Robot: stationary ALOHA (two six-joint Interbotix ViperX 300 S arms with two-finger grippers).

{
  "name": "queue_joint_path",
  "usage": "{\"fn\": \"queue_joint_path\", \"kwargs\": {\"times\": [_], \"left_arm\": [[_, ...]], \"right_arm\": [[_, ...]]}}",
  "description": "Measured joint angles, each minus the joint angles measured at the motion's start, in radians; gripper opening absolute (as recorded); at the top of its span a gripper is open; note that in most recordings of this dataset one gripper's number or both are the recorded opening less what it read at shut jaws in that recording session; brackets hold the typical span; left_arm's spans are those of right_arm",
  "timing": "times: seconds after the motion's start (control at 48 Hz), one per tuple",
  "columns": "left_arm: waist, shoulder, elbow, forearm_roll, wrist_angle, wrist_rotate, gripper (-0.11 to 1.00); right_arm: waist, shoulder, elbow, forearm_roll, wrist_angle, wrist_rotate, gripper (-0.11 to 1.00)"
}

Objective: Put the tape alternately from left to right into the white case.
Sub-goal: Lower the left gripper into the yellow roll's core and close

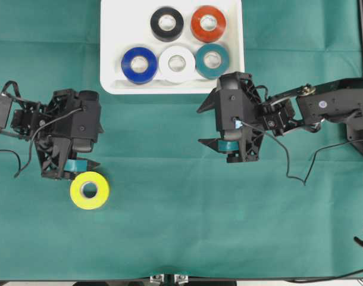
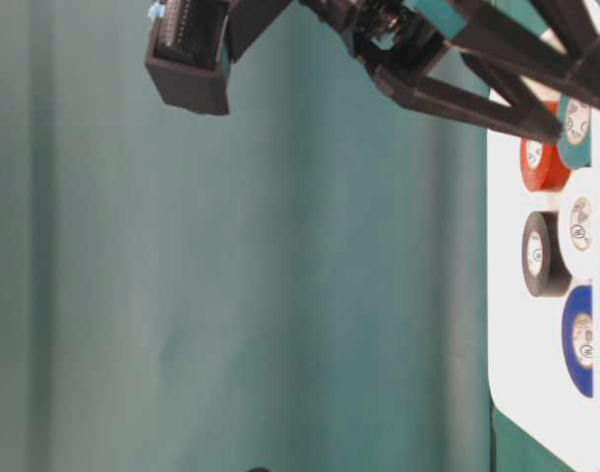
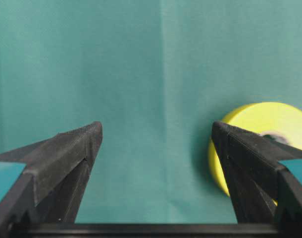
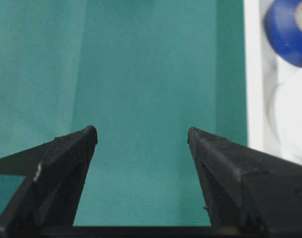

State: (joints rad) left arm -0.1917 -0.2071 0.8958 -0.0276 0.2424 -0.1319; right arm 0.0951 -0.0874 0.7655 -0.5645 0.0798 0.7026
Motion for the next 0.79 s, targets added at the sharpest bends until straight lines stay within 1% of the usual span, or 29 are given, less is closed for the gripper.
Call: {"fn": "queue_joint_path", "kwargs": {"times": [0.229, 0.417, 0.625, 0.792], "left_arm": [[-0.064, 0.0, 0.003, 0.002, 0.008, -0.089, 0.73], [-0.095, 0.009, 0.003, 0.0, 0.012, -0.147, 0.73], [-0.124, 0.043, 0.003, 0.0, 0.014, -0.178, 0.73], [-0.135, 0.08, 0.005, 0.0, 0.014, -0.218, 0.73]], "right_arm": [[0.008, 0.014, -0.002, 0.0, -0.018, 0.0, 0.81], [0.008, 0.014, 0.0, 0.0, -0.02, 0.0, 0.81], [0.008, 0.014, 0.0, 0.0, -0.02, 0.0, 0.81], [0.008, 0.014, 0.0, 0.0, -0.02, -0.002, 0.81]]}}
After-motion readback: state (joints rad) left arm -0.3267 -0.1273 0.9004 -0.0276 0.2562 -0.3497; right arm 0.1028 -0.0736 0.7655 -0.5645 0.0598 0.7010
